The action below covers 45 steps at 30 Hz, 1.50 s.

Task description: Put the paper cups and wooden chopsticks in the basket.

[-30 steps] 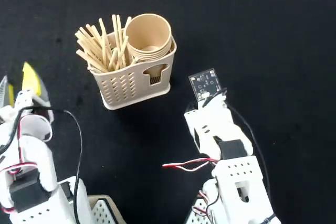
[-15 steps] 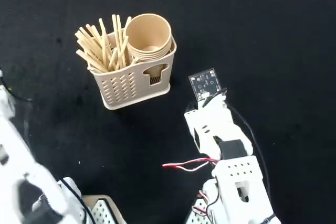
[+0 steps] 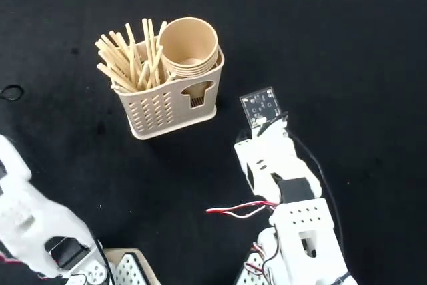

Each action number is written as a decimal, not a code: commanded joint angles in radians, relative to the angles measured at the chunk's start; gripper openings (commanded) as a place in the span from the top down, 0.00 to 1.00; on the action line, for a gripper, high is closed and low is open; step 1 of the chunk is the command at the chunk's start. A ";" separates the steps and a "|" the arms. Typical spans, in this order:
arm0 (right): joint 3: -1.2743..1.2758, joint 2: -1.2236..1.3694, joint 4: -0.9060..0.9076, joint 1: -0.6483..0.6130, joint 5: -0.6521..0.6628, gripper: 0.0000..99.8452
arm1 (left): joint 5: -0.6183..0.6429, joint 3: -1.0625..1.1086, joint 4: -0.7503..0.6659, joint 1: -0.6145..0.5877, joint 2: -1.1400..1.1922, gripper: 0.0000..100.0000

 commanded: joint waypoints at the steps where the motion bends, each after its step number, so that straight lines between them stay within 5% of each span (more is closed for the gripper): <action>1: -0.008 -0.015 -0.020 0.005 0.009 0.99 | -0.005 -0.341 -0.002 -0.004 0.244 0.83; 16: -0.007 -0.015 -0.018 0.005 0.009 0.99 | -0.017 -1.234 0.285 -0.007 0.867 0.82; 37: -0.007 -0.015 -0.018 0.006 0.009 0.99 | -0.069 -1.276 0.290 -0.054 1.163 0.97; 45: -0.007 -0.015 -0.018 0.006 0.009 0.99 | -0.069 -1.392 0.503 -0.038 1.146 0.97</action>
